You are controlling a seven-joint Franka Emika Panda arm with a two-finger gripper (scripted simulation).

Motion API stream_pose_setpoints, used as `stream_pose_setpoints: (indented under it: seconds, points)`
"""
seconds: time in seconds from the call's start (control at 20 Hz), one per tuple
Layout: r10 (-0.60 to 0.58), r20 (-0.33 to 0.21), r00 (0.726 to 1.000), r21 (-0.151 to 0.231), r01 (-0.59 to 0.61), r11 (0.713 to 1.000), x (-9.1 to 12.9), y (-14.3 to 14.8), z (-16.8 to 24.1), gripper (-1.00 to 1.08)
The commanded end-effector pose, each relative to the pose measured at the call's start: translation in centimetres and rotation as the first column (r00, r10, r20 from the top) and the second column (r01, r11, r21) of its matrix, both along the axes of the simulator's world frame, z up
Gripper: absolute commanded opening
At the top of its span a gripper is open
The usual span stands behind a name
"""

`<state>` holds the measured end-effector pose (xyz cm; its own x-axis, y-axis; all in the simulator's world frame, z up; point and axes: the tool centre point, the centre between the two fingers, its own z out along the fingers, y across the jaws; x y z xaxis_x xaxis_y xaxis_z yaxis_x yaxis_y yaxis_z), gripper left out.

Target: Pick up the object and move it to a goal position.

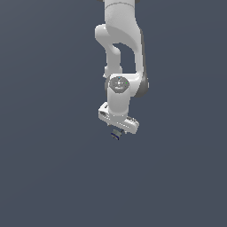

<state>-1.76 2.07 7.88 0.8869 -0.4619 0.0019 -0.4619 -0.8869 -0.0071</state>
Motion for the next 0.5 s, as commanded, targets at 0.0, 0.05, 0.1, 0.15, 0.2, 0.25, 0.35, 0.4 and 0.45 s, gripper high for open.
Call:
stream_pose_setpoints:
  seconds: [0.0, 0.05, 0.1, 0.15, 0.2, 0.25, 0.35, 0.4, 0.45]
  points:
    - [-0.038, -0.002, 0.999, -0.002, 0.038, 0.999, -0.34, 0.1, -0.65, 1.0]
    - [-0.05, -0.002, 0.999, -0.003, 0.05, 0.999, -0.45, 0.13, -0.85, 1.0]
    - [-0.06, -0.003, 0.998, -0.003, 0.06, 0.998, -0.55, 0.15, -1.03, 1.0]
    - [-0.068, -0.004, 0.998, -0.004, 0.068, 0.998, -0.63, 0.18, -1.19, 1.0]
    - [-0.076, -0.004, 0.997, -0.004, 0.076, 0.997, -0.71, 0.19, -1.32, 1.0]
    - [-0.082, -0.004, 0.997, -0.005, 0.082, 0.997, -0.77, 0.21, -1.42, 1.0]
    - [-0.09, -0.005, 0.996, -0.005, 0.09, 0.996, -0.85, 0.23, -1.56, 1.0]
    - [-0.092, -0.005, 0.996, -0.005, 0.092, 0.996, -0.87, 0.24, -1.6, 1.0]
    - [-0.092, -0.005, 0.996, -0.005, 0.092, 0.996, -0.88, 0.24, -1.61, 1.0]
